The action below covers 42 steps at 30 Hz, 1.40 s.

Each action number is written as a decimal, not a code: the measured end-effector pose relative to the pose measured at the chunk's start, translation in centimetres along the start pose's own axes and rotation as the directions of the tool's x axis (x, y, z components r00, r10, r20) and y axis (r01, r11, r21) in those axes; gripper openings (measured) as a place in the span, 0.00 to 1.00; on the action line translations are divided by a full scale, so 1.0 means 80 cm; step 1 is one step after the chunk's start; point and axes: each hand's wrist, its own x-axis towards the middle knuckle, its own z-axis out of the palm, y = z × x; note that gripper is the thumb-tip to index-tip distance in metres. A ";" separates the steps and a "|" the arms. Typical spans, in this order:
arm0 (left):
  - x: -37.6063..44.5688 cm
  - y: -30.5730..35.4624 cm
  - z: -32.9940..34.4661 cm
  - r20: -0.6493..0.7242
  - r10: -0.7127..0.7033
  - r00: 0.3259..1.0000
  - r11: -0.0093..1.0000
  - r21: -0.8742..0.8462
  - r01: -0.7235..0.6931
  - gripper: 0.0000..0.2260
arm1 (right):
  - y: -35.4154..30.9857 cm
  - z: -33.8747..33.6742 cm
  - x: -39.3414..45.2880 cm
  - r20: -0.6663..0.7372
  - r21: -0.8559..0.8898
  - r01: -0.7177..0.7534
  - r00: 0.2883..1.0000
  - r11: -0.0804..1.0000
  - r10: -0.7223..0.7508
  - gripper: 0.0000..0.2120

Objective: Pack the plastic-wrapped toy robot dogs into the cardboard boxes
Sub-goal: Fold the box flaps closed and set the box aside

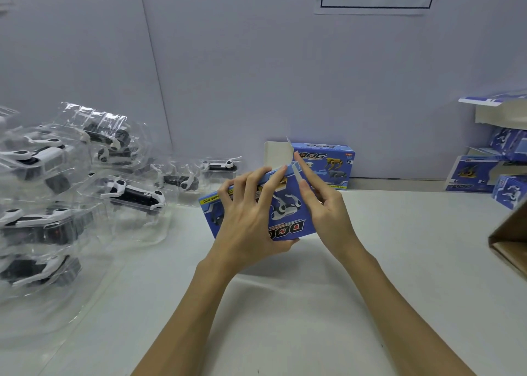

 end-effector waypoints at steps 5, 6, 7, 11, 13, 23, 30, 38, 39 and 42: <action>-0.001 -0.001 0.002 -0.018 -0.012 1.000 1.000 0.017 0.012 0.51 | 0.000 0.005 -0.002 0.085 -0.080 -0.025 0.996 0.996 0.032 0.22; -0.001 -0.002 0.002 -0.020 -0.018 1.000 1.000 0.013 0.018 0.51 | 0.000 0.007 -0.003 0.116 -0.094 -0.030 0.992 0.995 0.041 0.22; -0.001 -0.004 0.002 -0.023 -0.020 1.000 1.000 0.007 0.020 0.50 | -0.001 0.008 -0.003 0.138 -0.100 -0.036 0.989 0.994 0.050 0.23; 0.000 -0.008 -0.004 -0.033 0.007 0.999 1.000 -0.028 -0.008 0.44 | -0.004 -0.004 0.002 0.189 0.028 -0.115 0.976 0.993 0.107 0.24; 0.001 -0.010 -0.009 -0.055 -0.005 0.998 0.998 -0.062 0.002 0.41 | -0.007 -0.013 0.003 0.170 0.089 -0.130 0.979 0.988 0.113 0.23; 0.003 0.000 -0.022 -0.079 -0.109 0.991 0.991 -0.087 0.102 0.36 | -0.001 0.008 -0.002 0.027 -0.111 0.061 0.998 0.992 -0.059 0.21; 0.004 0.003 -0.024 -0.084 -0.147 0.986 0.985 -0.099 0.138 0.34 | -0.005 0.001 -0.006 0.194 -0.289 0.162 0.975 0.944 -0.108 0.25; 0.007 0.007 -0.028 -0.106 -0.124 0.987 0.983 -0.146 0.108 0.33 | -0.020 0.000 -0.003 0.229 -0.036 -0.034 0.973 0.999 0.041 0.22; 0.008 0.009 -0.028 -0.103 -0.123 0.987 0.983 -0.149 0.107 0.33 | -0.023 -0.005 -0.001 0.249 -0.035 -0.052 0.967 0.998 0.059 0.22; 0.012 0.013 -0.030 -0.084 -0.164 0.983 0.975 -0.165 0.148 0.30 | -0.026 -0.015 0.002 0.331 -0.029 -0.084 0.940 0.996 0.089 0.22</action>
